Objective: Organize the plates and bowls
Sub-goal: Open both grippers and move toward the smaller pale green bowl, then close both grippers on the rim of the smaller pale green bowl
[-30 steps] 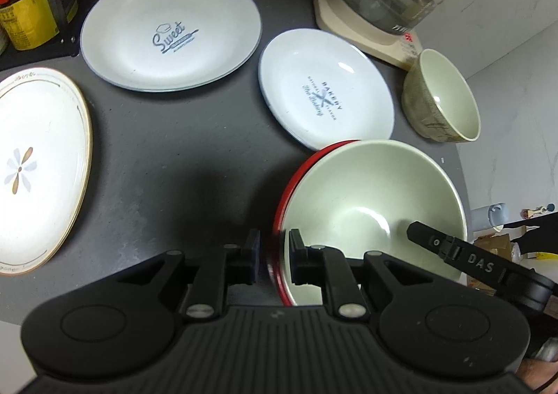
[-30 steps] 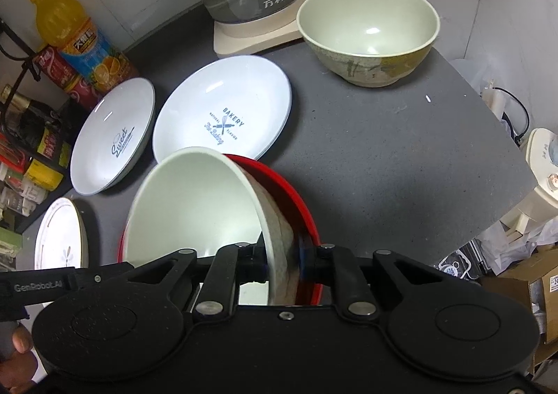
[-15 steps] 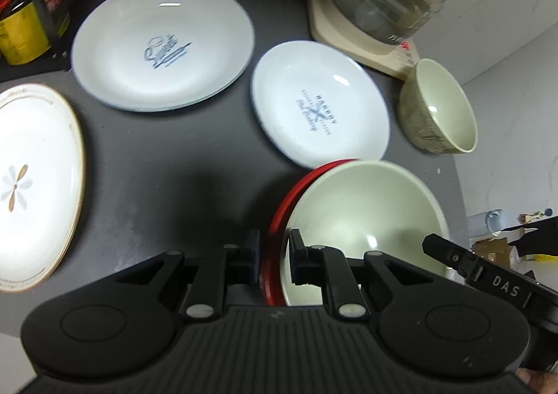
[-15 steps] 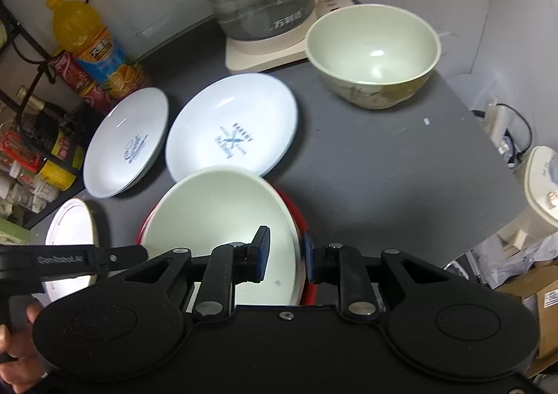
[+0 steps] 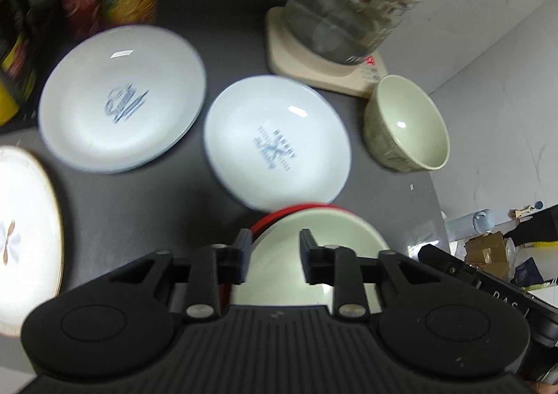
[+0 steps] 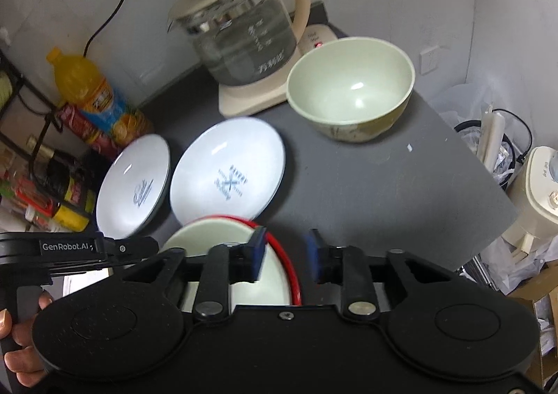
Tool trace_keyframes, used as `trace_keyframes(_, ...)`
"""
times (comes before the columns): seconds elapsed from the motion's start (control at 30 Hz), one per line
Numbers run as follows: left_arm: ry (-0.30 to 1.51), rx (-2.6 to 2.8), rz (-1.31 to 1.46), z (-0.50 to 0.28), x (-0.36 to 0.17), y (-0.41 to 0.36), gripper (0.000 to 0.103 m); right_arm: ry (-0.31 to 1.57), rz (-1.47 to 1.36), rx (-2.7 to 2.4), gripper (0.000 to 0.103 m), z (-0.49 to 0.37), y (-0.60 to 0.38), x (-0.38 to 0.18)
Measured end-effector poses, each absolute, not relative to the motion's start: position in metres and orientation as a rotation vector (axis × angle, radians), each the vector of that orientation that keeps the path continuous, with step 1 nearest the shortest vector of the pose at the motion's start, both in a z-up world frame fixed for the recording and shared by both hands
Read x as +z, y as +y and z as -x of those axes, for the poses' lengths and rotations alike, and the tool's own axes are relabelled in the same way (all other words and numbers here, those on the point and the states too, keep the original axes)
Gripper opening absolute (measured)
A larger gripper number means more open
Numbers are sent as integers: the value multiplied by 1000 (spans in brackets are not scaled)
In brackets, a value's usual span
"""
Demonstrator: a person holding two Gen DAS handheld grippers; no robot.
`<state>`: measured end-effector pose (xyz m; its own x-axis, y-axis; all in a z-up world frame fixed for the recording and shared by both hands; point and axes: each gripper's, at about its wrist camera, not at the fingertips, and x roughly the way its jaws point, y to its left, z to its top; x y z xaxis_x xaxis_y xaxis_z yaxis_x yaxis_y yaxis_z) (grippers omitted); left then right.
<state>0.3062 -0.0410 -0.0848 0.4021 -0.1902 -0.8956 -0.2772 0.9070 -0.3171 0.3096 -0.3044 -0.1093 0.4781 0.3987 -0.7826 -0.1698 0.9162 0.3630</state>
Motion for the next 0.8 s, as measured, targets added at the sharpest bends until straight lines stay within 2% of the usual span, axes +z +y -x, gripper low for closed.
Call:
trace_keyframes(0.03, 1164, 49, 447, -311, -83, -43, 34, 1007, -253, 340, 46, -311, -307, -109)
trace_keyframes(0.1, 1162, 32, 432, -321, -83, -46, 39, 990, -261, 319, 52, -316, -311, -108)
trace_keyframes(0.27, 1153, -4, 400, -348, -81, -58, 42, 976, -298, 283, 52, -328, -321, -112)
trace_keyframes(0.8, 1158, -120, 360, -434, -97, -96, 42, 947, -443, 125, 52, -379, -347, -136)
